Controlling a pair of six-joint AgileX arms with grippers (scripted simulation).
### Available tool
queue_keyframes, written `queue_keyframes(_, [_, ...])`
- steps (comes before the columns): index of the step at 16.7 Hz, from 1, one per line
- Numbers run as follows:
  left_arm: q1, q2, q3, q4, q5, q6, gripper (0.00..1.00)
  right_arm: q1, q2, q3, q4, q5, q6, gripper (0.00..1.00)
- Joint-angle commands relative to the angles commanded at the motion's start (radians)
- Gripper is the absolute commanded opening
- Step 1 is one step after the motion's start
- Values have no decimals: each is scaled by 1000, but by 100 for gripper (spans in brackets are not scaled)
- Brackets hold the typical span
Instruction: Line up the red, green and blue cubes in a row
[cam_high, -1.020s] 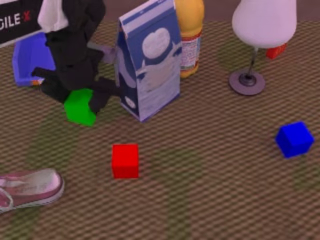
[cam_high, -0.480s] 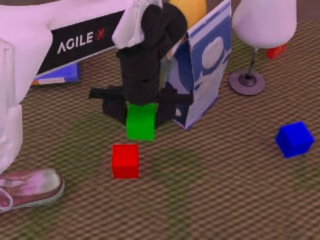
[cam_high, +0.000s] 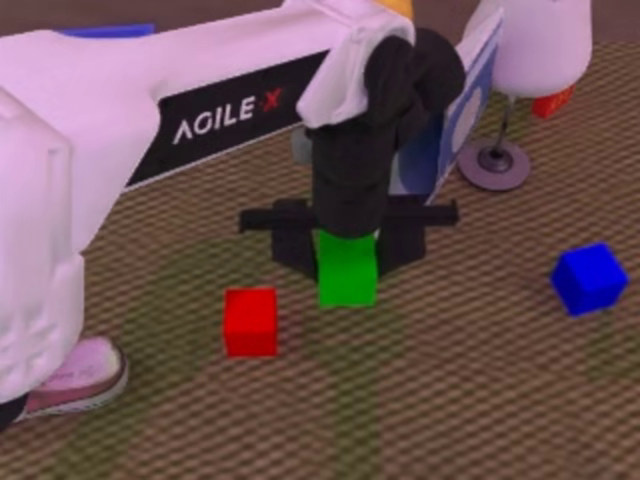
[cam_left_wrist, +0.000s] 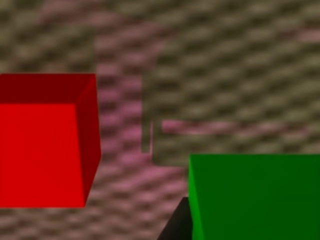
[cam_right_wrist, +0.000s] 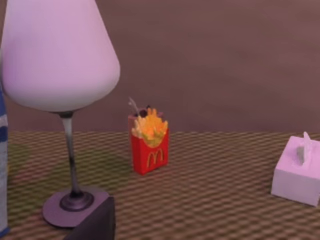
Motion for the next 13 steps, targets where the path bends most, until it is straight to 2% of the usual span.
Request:
queue_keyframes(5, [6, 4, -18, 19, 0, 1, 0, 0, 0, 0, 0, 0, 0, 100])
queue_keyframes(10, [2, 44, -147, 198, 0, 4, 0, 0, 0, 0, 0, 0, 0, 100])
queue_keyframes(13, [1, 58, -189, 246, 1, 2, 0, 0, 0, 0, 0, 0, 0, 100])
